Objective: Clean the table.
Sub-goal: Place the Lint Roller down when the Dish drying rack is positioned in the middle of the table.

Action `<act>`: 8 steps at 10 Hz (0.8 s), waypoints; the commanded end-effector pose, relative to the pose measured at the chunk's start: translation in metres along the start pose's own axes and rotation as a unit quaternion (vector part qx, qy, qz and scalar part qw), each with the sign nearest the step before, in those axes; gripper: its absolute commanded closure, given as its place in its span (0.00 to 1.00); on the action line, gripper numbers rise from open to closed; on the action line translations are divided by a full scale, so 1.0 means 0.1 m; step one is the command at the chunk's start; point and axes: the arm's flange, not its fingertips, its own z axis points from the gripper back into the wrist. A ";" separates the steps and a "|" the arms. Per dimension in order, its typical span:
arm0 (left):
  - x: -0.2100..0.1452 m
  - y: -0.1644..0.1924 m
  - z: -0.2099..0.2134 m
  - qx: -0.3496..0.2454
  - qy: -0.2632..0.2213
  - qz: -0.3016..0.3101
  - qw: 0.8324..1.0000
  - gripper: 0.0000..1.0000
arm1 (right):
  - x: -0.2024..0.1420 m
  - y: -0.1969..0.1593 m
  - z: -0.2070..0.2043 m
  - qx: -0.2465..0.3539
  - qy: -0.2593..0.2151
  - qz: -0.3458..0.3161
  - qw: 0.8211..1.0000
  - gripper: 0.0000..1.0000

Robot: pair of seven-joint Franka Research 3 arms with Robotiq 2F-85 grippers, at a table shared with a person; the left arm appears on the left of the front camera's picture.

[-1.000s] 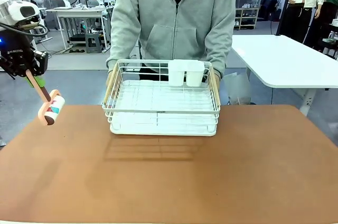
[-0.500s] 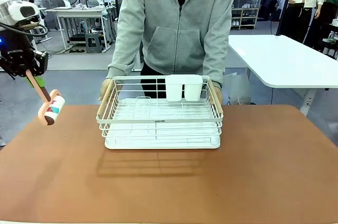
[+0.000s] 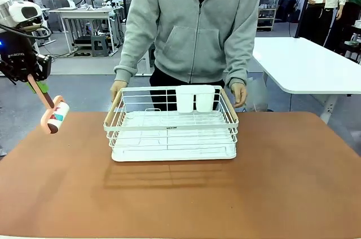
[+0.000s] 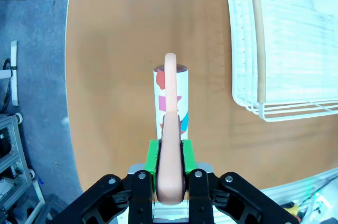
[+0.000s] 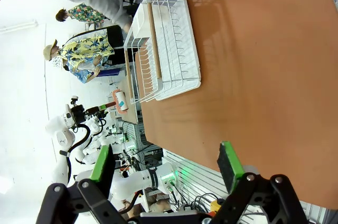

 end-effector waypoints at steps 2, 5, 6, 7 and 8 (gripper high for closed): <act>0.03 0.01 0.04 0.001 0.005 -0.001 1.000 0.78 | -0.01 0.03 0.01 0.003 -0.001 0.004 1.000 0.00; 0.03 0.01 0.04 0.001 0.005 -0.001 1.000 0.78 | -0.01 0.03 0.01 0.003 -0.001 0.004 1.000 0.00; 0.03 0.01 0.04 0.001 0.005 -0.001 1.000 0.78 | -0.01 0.03 0.01 0.003 -0.001 0.004 1.000 0.00; 0.03 0.01 0.04 0.001 0.005 -0.001 1.000 0.78 | -0.01 0.03 0.01 0.003 -0.001 0.004 1.000 0.00; 0.03 0.01 0.04 0.001 0.005 -0.001 1.000 0.78 | -0.01 0.03 0.01 0.003 -0.001 0.004 1.000 0.00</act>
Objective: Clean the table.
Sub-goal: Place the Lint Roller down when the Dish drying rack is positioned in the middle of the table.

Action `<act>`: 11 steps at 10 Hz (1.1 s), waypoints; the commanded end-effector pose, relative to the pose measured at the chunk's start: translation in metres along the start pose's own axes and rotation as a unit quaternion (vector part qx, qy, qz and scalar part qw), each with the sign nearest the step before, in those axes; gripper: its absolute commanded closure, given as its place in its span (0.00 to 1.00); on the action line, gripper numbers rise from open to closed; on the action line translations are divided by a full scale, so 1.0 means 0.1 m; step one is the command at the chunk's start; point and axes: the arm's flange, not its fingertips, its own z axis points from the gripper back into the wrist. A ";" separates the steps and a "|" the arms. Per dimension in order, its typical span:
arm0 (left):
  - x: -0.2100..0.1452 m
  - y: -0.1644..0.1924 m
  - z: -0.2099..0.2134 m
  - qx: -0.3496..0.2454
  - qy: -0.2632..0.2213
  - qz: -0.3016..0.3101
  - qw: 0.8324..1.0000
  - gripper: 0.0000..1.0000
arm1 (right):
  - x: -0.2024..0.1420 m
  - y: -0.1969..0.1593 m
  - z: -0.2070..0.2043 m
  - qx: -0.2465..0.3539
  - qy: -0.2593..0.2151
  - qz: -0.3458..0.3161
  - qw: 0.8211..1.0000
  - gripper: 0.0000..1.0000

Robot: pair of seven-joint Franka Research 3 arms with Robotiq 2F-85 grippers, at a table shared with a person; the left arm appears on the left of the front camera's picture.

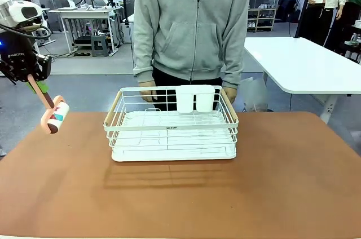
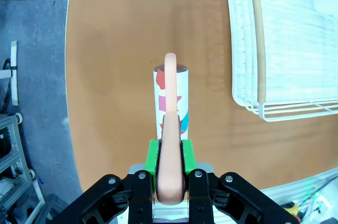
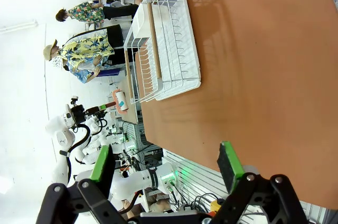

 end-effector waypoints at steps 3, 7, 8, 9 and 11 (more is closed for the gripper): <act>0.03 0.01 0.04 0.001 0.005 -0.001 1.000 0.78 | -0.01 0.03 0.01 0.003 -0.001 0.004 1.000 0.00; 0.03 0.01 0.04 0.001 0.005 -0.001 1.000 0.78 | -0.01 0.03 0.01 0.003 -0.001 0.004 1.000 0.00; 0.03 0.01 0.04 0.001 0.005 -0.001 1.000 0.78 | -0.01 0.03 0.01 0.003 -0.001 0.004 1.000 0.00; 0.03 0.01 0.04 0.001 0.005 -0.001 1.000 0.78 | -0.01 0.03 0.01 0.003 -0.001 0.004 1.000 0.00; 0.03 0.01 0.04 0.001 0.005 -0.001 1.000 0.78 | -0.01 0.03 0.01 0.003 -0.001 0.004 1.000 0.00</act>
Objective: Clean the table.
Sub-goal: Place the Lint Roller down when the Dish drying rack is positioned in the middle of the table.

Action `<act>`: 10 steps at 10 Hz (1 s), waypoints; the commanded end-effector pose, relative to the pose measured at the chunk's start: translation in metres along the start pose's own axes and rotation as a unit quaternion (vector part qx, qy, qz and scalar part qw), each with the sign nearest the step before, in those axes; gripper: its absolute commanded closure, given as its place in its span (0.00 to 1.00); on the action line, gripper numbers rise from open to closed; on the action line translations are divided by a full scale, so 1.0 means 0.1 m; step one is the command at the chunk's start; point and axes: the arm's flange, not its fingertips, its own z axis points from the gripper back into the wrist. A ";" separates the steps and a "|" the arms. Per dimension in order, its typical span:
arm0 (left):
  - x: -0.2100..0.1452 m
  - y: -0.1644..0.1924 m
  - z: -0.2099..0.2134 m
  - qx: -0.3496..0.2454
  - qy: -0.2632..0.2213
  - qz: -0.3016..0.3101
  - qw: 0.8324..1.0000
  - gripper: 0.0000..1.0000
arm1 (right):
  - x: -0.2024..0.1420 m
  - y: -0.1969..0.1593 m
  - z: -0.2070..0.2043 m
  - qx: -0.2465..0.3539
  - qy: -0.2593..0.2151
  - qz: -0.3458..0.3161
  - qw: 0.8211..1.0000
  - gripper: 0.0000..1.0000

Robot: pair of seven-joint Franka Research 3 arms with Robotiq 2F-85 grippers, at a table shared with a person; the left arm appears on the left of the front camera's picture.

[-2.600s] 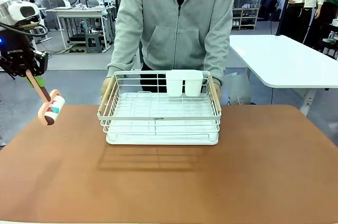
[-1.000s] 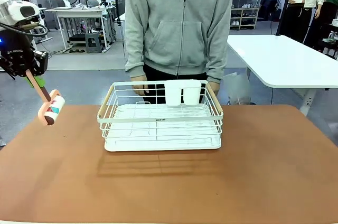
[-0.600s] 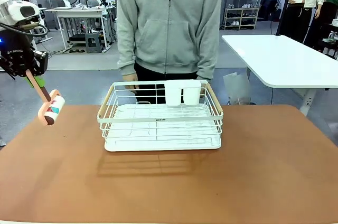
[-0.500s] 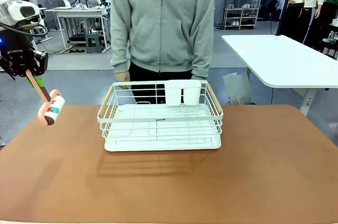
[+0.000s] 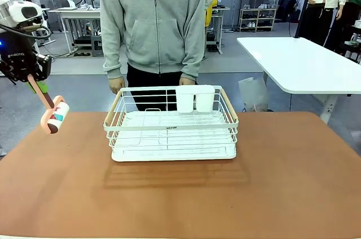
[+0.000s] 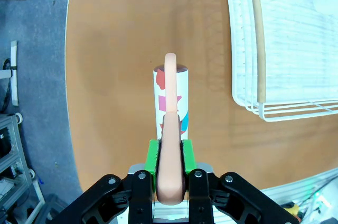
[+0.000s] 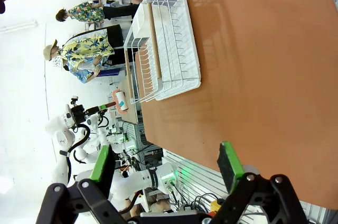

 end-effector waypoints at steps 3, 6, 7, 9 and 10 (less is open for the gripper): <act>0.00 0.00 0.00 0.000 0.000 0.000 1.000 0.78 | -0.01 0.03 0.01 0.003 -0.001 0.004 1.000 0.00; 0.13 -0.11 0.00 0.026 0.025 0.275 0.961 0.78 | -0.01 0.03 0.01 0.003 -0.001 0.004 1.000 0.00; 0.26 -0.08 -0.06 0.073 0.021 0.416 0.906 0.78 | -0.01 0.03 0.01 0.003 -0.001 0.004 1.000 0.00; 0.31 -0.16 -0.13 0.059 0.004 0.593 0.803 0.78 | -0.01 0.03 0.01 0.003 -0.001 0.004 1.000 0.00; 0.29 -0.21 -0.19 0.023 -0.004 0.620 0.784 0.78 | -0.01 0.03 0.01 0.003 -0.001 0.004 1.000 0.00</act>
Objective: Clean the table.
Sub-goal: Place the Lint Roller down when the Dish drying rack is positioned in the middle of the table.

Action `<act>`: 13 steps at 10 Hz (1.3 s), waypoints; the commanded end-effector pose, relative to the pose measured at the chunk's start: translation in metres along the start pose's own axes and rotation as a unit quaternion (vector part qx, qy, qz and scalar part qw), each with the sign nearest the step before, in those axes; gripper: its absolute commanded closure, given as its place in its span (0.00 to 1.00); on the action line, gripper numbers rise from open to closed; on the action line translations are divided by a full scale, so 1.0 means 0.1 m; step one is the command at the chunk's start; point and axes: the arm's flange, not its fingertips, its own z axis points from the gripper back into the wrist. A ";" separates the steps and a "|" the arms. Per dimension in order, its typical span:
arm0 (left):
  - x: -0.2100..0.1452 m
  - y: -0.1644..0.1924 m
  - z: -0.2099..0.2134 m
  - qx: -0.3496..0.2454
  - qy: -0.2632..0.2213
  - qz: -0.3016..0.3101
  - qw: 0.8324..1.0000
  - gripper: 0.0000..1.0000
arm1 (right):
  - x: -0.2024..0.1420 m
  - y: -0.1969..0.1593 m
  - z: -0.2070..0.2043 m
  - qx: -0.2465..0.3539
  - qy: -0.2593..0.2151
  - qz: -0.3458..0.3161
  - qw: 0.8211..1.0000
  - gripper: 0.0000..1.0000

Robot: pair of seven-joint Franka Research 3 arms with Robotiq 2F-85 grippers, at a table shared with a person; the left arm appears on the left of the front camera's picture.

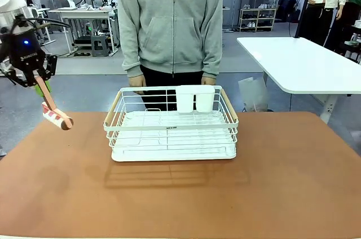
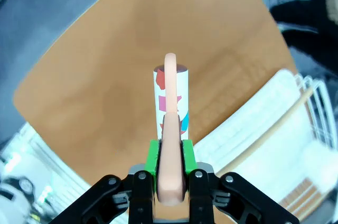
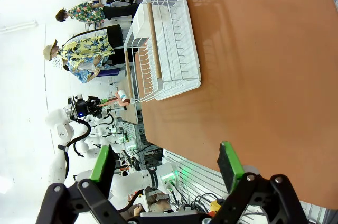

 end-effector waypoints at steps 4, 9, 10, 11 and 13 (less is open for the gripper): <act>-0.14 -0.21 -0.31 -0.062 -0.060 0.295 0.952 0.78 | -0.01 0.03 0.01 0.003 -0.001 0.004 1.000 0.00; -0.17 -0.10 -0.76 -0.108 -0.071 0.262 0.956 0.78 | -0.01 0.03 0.01 0.003 -0.001 0.004 1.000 0.00; -0.22 -0.02 -0.92 -0.130 -0.070 0.239 0.960 0.78 | -0.01 0.03 0.01 0.003 -0.001 0.004 1.000 0.00; -0.23 0.03 -1.02 -0.141 -0.064 0.243 0.957 0.78 | -0.01 0.03 0.01 0.003 -0.001 0.004 1.000 0.00; -0.30 0.08 -1.20 -0.157 -0.065 0.248 0.954 0.78 | -0.01 0.03 0.01 0.003 -0.001 0.004 1.000 0.00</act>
